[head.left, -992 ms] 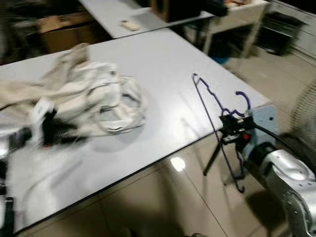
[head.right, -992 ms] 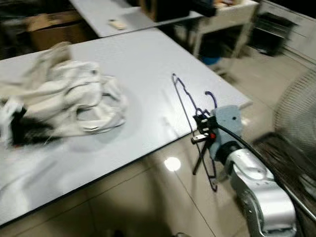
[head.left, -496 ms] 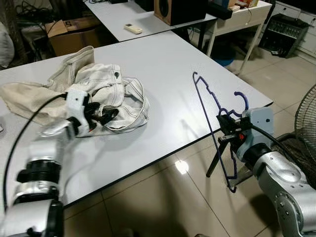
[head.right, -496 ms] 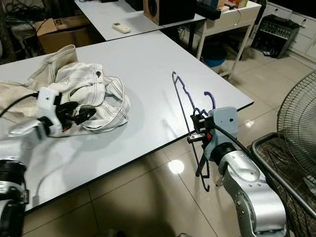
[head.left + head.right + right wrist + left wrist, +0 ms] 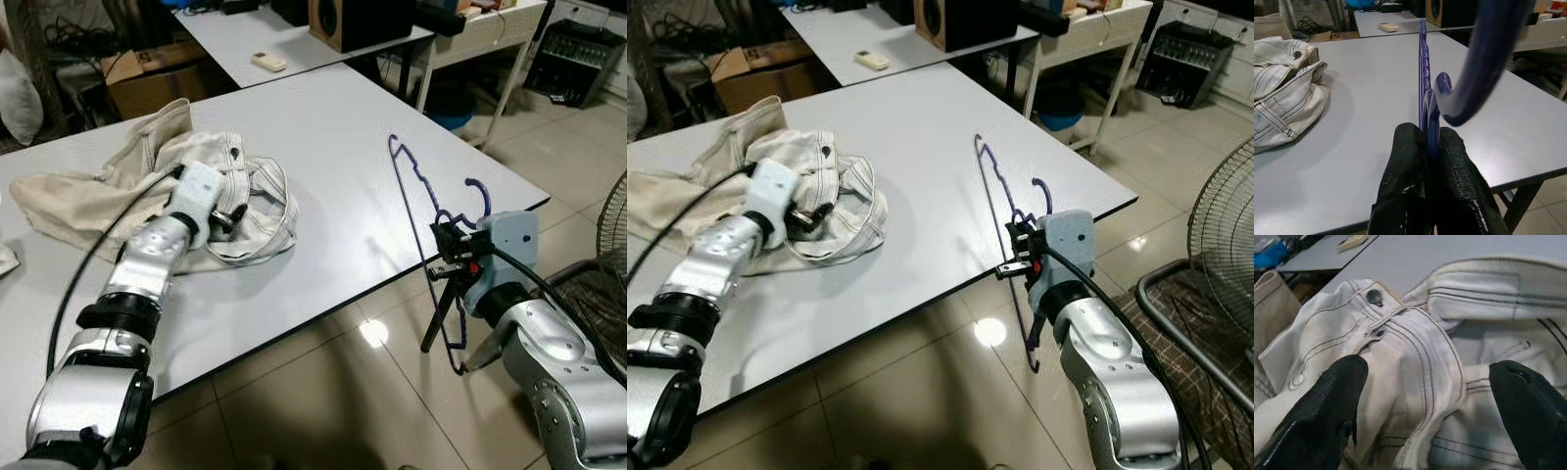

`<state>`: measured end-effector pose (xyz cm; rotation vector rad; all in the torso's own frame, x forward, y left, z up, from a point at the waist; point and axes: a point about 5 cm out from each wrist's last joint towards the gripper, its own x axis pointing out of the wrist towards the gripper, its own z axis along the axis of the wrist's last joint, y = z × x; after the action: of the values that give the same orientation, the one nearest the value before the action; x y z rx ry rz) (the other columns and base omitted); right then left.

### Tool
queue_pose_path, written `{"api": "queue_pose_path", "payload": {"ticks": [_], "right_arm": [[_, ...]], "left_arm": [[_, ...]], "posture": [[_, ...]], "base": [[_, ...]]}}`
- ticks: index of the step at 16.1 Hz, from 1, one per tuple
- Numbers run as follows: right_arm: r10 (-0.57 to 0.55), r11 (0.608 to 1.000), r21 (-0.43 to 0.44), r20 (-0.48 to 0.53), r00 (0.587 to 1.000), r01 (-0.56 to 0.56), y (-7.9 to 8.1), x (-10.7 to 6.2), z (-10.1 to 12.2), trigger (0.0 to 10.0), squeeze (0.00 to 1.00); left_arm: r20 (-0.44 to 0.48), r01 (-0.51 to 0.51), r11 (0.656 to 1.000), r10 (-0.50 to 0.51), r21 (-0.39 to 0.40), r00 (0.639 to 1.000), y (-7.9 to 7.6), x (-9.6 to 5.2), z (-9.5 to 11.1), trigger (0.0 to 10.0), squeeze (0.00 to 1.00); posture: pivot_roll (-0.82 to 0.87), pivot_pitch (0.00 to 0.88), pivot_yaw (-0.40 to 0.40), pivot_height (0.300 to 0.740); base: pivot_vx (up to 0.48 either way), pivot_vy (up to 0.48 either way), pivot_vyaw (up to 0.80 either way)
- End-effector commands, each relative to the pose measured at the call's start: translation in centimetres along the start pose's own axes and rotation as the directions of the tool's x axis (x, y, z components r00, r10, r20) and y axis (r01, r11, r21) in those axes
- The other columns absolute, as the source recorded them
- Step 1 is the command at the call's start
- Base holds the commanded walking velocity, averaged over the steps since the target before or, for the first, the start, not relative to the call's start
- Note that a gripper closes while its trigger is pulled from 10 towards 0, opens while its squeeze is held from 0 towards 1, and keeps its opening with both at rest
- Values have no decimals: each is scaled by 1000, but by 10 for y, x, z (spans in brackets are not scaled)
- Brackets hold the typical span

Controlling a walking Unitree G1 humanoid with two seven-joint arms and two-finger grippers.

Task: Hang hanger

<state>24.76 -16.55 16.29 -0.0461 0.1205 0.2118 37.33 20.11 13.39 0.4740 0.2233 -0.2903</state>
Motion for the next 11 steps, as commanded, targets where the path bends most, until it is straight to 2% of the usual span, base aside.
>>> {"api": "queue_pose_path", "payload": {"ticks": [1,2,3,4,5,7,9,11], "right_arm": [[-8,1000,1,12,1000,8,0,0,0,10000,0],[-6,1000,-1,16,1000,6,2,2,1,10000,0],[-2,1000,-6,20,1000,2,2,3,1,10000,0],[-1,1000,-12,24,1000,1,2,5,2,10000,0],[-2,1000,-13,24,1000,2,1,5,2,10000,0],[-5,1000,-18,21,1000,5,-1,5,0,10000,0],[0,1000,-29,10,1000,0,-1,6,-2,10000,0],[1,999,-38,-2,1000,-2,1,7,-5,10000,0]], "left_arm": [[-25,-11,998,13,58,1000,5,-1,-2,10000,0],[-70,20,994,-12,110,997,3,0,-8,10000,0],[-114,46,985,-27,168,993,3,-1,-14,7725,0],[-136,28,981,-2,192,991,8,-2,-19,627,0],[-141,23,982,3,187,990,10,-3,-19,0,0],[-153,-34,979,65,199,986,23,-7,-22,0,0],[-143,-41,978,72,203,987,24,-7,-22,0,0],[-126,-60,983,83,174,989,21,-7,-24,0,0]], "posture": [[-56,0,118,740],[-56,0,116,740],[-55,0,115,740],[-54,0,113,740],[-53,0,111,740],[-48,0,104,740],[-45,0,101,740],[-42,0,98,740]], "base": [[0,0,0],[0,0,0],[0,0,0],[0,0,0],[0,0,0],[0,0,0],[0,0,0],[0,0,0]]}}
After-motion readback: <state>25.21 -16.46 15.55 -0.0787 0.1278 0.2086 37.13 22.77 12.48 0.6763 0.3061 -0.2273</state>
